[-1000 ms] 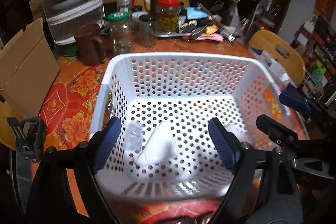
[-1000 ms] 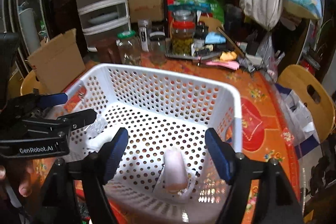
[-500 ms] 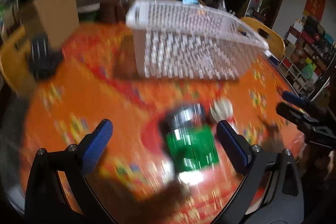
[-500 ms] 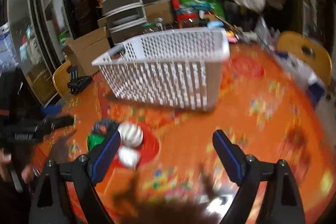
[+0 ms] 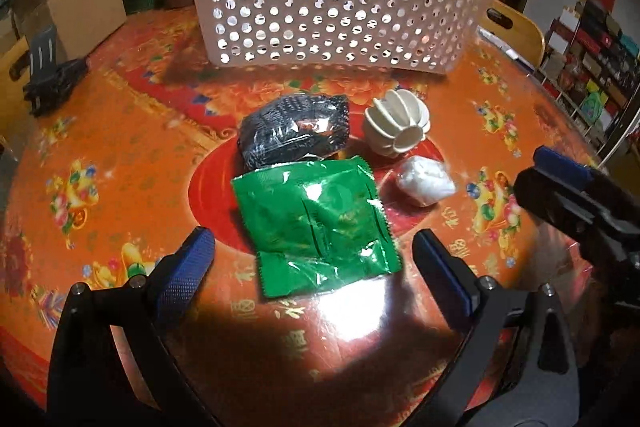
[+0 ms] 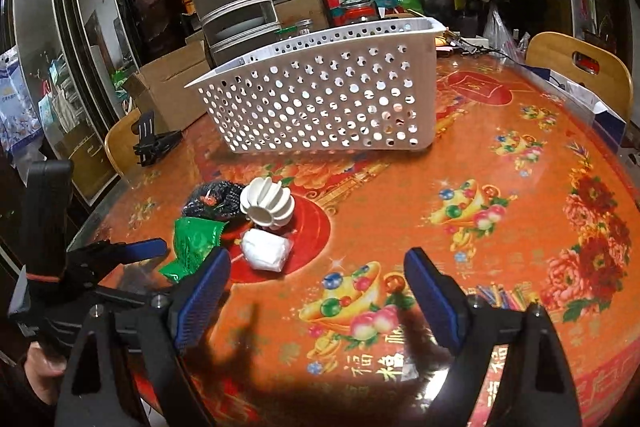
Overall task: Organize soft objects
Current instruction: 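Grasp the green foil packet with the left tool while the right tool grasps the white cloth bundle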
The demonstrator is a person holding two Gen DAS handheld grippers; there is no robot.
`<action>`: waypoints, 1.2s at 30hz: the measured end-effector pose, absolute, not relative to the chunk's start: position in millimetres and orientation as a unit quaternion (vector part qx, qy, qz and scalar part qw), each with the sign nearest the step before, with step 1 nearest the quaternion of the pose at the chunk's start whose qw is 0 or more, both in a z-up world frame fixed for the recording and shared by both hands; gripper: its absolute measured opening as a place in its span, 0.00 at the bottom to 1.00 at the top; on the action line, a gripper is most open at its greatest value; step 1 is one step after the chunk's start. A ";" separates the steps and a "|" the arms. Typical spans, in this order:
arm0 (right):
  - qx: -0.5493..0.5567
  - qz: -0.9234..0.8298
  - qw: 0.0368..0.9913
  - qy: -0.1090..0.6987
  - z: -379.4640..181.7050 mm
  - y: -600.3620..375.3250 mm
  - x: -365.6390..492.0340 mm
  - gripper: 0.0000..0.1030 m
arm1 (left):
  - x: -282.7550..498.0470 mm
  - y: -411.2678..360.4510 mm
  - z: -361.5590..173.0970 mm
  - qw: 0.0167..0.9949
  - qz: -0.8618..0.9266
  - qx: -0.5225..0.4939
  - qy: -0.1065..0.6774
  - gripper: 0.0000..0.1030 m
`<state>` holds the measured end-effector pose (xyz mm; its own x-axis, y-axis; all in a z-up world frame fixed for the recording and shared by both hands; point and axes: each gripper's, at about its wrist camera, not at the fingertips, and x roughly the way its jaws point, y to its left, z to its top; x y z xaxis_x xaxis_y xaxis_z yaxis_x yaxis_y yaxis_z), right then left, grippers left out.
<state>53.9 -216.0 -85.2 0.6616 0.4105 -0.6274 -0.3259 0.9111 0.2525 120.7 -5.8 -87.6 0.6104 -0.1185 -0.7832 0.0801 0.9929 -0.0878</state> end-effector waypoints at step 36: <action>-0.008 0.208 0.892 0.400 -102.0 -153.6 76.4 0.33 | 96.4 44.5 -77.4 0.921 -0.103 -0.065 0.370 0.20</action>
